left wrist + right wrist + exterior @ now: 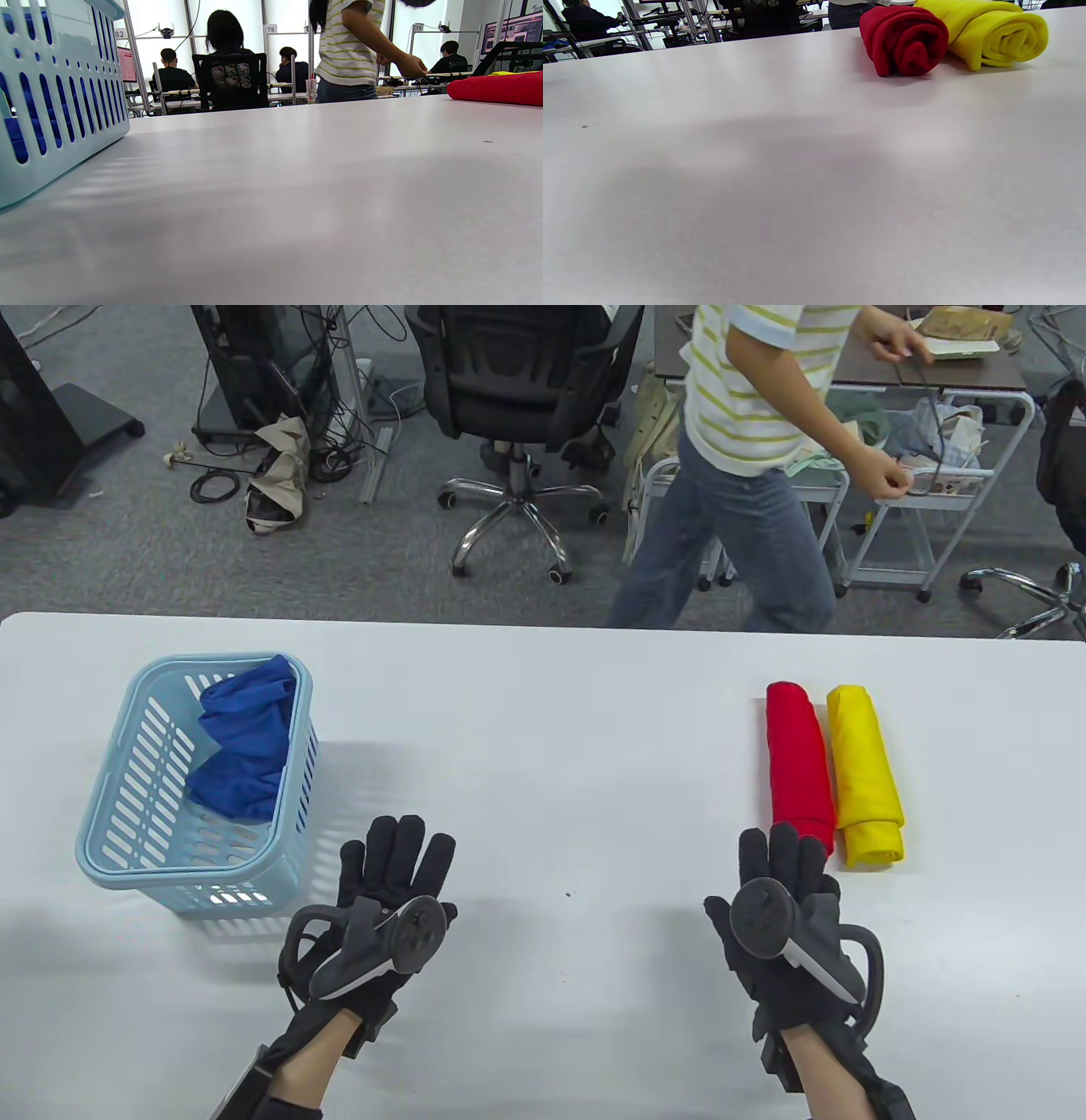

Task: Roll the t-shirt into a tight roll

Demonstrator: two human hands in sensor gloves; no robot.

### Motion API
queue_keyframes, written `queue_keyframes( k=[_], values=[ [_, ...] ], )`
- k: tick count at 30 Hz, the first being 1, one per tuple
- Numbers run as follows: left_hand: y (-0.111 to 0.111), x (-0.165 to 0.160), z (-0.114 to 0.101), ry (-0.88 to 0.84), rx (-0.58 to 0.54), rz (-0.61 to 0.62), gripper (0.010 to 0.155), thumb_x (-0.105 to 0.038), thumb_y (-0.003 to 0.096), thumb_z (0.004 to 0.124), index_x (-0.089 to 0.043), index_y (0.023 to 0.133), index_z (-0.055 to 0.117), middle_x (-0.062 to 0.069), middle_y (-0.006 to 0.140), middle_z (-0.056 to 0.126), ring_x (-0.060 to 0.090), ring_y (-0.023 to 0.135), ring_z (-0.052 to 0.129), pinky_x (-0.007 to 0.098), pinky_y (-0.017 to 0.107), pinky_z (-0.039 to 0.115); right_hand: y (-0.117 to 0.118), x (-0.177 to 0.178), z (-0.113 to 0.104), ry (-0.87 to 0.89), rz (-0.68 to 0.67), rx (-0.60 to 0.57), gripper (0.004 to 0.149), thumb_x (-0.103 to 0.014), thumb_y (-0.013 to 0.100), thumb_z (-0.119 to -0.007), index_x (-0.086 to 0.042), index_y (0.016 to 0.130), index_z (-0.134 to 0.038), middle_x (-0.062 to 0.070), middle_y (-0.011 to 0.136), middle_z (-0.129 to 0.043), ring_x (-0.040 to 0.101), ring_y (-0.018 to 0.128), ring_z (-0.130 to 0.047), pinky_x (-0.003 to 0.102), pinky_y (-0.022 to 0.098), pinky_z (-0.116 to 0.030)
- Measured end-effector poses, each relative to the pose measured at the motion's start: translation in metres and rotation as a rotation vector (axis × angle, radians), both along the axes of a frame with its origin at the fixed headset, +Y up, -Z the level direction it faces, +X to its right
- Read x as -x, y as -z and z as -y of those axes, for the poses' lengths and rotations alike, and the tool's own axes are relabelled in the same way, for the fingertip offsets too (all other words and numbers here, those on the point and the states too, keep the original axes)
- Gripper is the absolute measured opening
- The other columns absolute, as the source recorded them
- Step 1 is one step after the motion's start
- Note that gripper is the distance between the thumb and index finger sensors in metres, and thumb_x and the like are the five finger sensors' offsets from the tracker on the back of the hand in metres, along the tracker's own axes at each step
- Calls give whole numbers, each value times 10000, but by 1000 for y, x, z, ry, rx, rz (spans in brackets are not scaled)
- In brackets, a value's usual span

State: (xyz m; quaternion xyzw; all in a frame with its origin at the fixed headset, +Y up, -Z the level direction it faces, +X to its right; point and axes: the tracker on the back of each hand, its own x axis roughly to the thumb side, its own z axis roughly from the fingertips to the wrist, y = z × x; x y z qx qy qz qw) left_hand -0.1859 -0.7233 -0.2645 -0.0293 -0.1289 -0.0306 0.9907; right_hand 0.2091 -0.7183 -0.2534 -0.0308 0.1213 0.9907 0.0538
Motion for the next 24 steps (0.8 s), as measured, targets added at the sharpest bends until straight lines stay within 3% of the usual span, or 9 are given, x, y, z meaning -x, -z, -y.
queue_keyframes(
  k=[8, 16, 24],
  values=[
    [3, -5, -6, -33, 20, 10, 696, -533, 555, 455, -320, 1148, 160, 118, 1242, 116, 428, 1134, 169, 625, 802, 311, 0, -2, -1, -9, 4, 2, 801, -556, 642, -419, -189, 1121, 107, 161, 1132, 190, 477, 1028, 173, 648, 728, -100],
    [28, 11, -59, -38, -63, -20, 686, -519, 558, 483, -322, 1156, 211, 112, 1255, 180, 425, 1146, 232, 625, 802, 370, 0, -5, -1, 27, 0, 16, 799, -552, 638, -437, -178, 1138, 61, 171, 1147, 150, 486, 1040, 134, 653, 729, -128],
    [70, 71, -114, -149, -82, -185, 688, -526, 559, 491, -314, 1163, 238, 120, 1263, 228, 430, 1152, 281, 633, 799, 402, 1, -6, 1, 58, -5, 33, 798, -552, 635, -440, -166, 1145, 37, 187, 1153, 125, 501, 1042, 106, 660, 728, -151]
  ],
)
